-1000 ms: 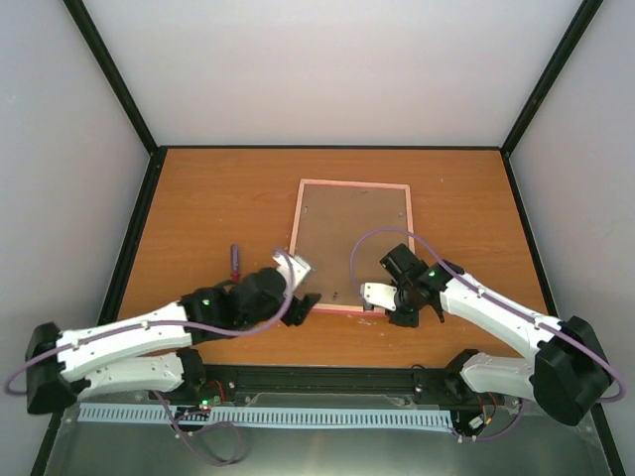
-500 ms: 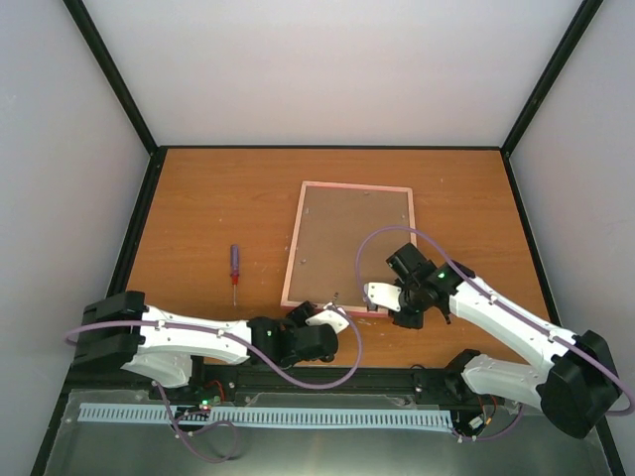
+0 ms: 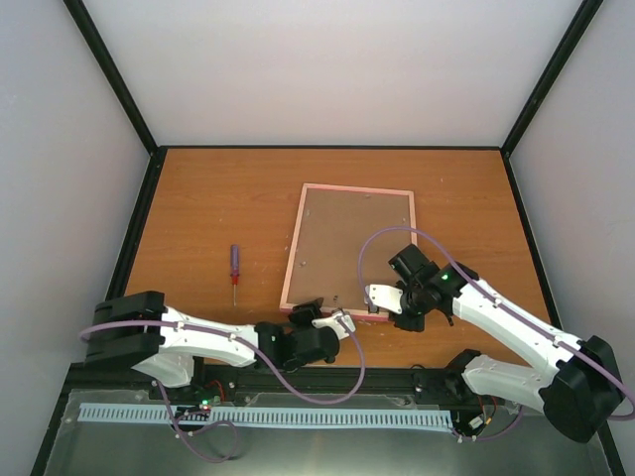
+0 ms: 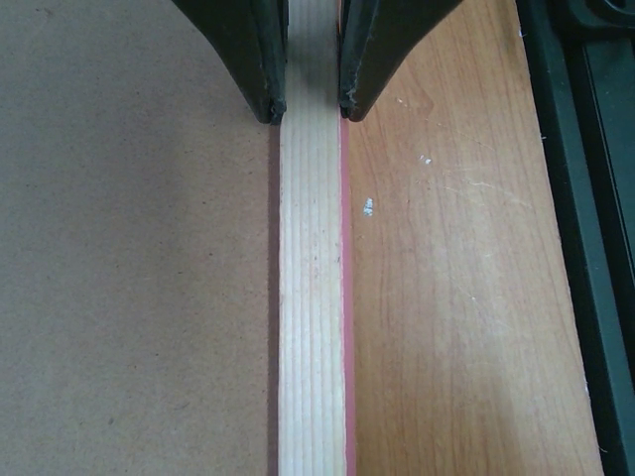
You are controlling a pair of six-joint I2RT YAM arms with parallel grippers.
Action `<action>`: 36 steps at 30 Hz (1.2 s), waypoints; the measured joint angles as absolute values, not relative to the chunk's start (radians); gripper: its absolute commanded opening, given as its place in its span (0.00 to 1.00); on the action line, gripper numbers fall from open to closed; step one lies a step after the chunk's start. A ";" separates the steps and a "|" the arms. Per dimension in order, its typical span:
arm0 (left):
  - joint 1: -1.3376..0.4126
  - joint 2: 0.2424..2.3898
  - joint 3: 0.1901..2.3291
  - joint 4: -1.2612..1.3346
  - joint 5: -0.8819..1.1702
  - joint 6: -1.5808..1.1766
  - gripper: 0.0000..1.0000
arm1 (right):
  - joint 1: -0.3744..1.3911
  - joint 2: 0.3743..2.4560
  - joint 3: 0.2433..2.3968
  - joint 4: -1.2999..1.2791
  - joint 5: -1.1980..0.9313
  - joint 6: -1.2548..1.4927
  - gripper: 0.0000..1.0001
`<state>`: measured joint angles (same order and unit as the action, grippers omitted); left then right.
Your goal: Take the photo out of the frame
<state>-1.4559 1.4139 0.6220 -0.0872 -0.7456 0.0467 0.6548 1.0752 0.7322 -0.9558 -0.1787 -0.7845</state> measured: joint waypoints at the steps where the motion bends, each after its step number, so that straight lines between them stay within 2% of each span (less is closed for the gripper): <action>1: -1.456 1.425 0.619 -0.069 -0.755 0.066 0.63 | 0.655 1.073 0.732 -0.957 -0.182 -0.784 0.03; 5: -1.456 1.479 0.611 -0.008 -0.791 0.138 0.51 | 0.655 1.065 0.732 -0.967 -0.200 -0.778 0.03; 12: -1.458 1.571 0.617 0.030 -0.865 0.214 0.24 | 0.655 1.056 0.732 -0.977 -0.216 -0.776 0.03; 15: -1.464 1.589 0.620 0.002 -0.883 0.294 0.17 | 0.655 1.043 0.733 -0.967 -0.225 -0.778 0.03; 18: -1.468 1.586 0.628 -0.009 -0.910 0.302 0.14 | 0.655 1.029 0.736 -0.964 -0.230 -0.780 0.14; 19: -1.468 1.582 0.635 -0.020 -0.910 0.304 0.13 | 0.653 1.022 0.738 -0.968 -0.229 -0.780 0.21; 21: -1.468 1.564 0.645 -0.049 -0.905 0.305 0.12 | 0.651 1.001 0.741 -0.974 -0.229 -0.783 0.40; 24: -1.468 1.499 0.670 -0.116 -0.889 0.305 0.11 | 0.651 0.950 0.781 -1.008 -0.239 -0.776 0.58; 29: -1.466 1.361 0.737 -0.250 -0.867 0.297 0.09 | 0.650 0.891 0.935 -1.071 -0.245 -0.791 0.68; 36: -1.428 1.289 0.920 -0.435 -0.772 0.275 0.09 | 0.650 0.918 1.137 -1.162 -0.221 -0.871 0.70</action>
<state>-1.4281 1.2892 0.9199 -0.4355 -0.7715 0.2752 0.6502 0.9184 1.1370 -1.1622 -0.2214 -0.8715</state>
